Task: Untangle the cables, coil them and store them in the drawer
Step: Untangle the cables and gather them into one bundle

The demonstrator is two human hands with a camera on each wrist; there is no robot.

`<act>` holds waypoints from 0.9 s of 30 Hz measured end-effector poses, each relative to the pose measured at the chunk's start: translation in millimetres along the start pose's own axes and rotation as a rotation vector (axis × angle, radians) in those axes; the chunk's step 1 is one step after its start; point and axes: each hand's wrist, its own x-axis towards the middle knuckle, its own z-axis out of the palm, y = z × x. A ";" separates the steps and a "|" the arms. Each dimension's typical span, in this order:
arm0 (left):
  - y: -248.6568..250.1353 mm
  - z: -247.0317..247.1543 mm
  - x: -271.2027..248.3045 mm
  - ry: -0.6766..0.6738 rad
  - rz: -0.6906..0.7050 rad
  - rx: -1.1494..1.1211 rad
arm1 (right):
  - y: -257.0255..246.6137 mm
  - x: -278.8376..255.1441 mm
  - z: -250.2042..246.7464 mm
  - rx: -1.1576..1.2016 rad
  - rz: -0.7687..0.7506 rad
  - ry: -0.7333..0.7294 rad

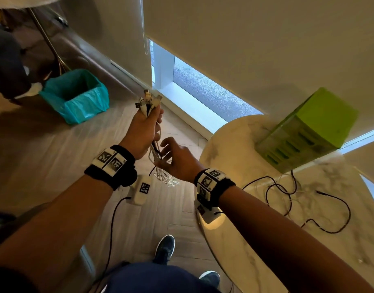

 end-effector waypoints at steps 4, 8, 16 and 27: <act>4.6 -3.8 0.2 -0.082 0.034 0.060 | -6.3 3.2 -15.3 0.115 0.029 -0.016; 8.8 -5.2 0.4 -0.136 0.077 0.109 | -14.3 12.4 -20.3 0.212 0.097 -0.015; 6.1 -13.9 3.2 -0.126 0.130 0.122 | -21.1 26.4 -41.2 0.356 0.037 0.180; 8.6 -15.4 14.2 0.089 0.025 -0.062 | -19.6 4.0 -56.8 0.499 0.049 -0.216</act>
